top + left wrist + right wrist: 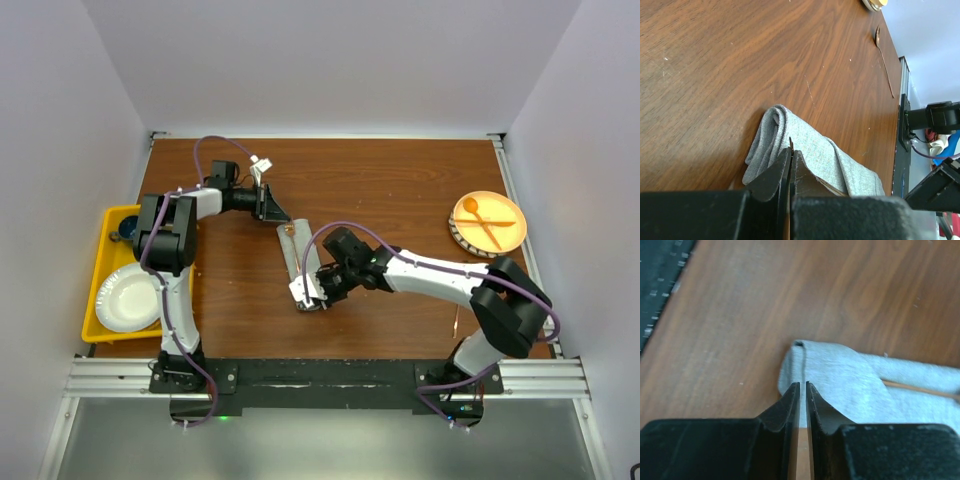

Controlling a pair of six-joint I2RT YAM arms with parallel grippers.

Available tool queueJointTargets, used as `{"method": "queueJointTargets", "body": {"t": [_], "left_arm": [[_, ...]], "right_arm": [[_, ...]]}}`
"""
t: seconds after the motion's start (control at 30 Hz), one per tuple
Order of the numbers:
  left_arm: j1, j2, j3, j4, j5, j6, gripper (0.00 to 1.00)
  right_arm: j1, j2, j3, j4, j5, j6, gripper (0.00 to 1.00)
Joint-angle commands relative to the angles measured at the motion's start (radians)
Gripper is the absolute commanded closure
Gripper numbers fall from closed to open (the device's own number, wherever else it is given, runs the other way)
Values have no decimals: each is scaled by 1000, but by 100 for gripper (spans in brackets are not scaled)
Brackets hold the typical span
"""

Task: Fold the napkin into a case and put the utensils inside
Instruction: Insert the fork into the folded napkin.

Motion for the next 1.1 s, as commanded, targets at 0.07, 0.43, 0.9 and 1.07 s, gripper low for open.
{"method": "queueJointTargets", "body": {"t": [0.07, 0.43, 0.9, 1.07], "left_arm": [[-2, -45, 2, 16, 4, 1, 100], [-2, -74, -65, 72, 1, -48, 100], [-8, -107, -138, 132, -2, -68, 100], [-11, -113, -153, 132, -2, -62, 100]], "right_arm": [[24, 72, 37, -57, -49, -44, 89], [59, 93, -61, 144, 142, 29, 90], [73, 93, -81, 201, 202, 94, 92], [73, 95, -72, 199, 204, 98, 92]]}}
